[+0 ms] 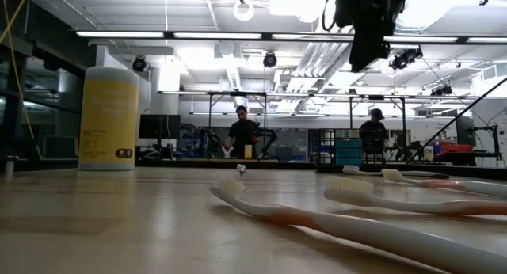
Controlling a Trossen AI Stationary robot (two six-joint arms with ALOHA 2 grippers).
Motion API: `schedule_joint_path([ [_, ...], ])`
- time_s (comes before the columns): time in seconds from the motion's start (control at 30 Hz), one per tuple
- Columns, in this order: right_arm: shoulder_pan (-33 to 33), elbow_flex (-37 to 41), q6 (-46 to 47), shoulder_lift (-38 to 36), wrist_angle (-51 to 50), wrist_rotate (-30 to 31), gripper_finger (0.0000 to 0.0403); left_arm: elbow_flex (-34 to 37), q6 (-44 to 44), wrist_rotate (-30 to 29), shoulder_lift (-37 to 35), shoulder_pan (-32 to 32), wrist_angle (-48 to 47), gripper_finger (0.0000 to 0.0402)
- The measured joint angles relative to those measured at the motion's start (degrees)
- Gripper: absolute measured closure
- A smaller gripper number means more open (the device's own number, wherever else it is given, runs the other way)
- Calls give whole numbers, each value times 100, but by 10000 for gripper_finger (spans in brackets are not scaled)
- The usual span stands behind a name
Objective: Pick & Place toothbrushing station
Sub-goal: Put the top orange toothbrush into the black wire organizer
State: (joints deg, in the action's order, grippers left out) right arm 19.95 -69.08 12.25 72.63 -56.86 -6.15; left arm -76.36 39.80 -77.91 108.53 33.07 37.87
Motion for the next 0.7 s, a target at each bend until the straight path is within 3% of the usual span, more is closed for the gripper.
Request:
schedule_joint_path([
  [0.3,-494,0,189,1,0,19,251,0,-236,-125,0,-25,-38,218],
  [0.53,-728,0,316,1,-1,22,251,8,71,-1096,-92,-117,-35,218],
  [0.7,-895,0,516,1,-63,22,251,408,-164,-819,-463,-249,-31,227],
])
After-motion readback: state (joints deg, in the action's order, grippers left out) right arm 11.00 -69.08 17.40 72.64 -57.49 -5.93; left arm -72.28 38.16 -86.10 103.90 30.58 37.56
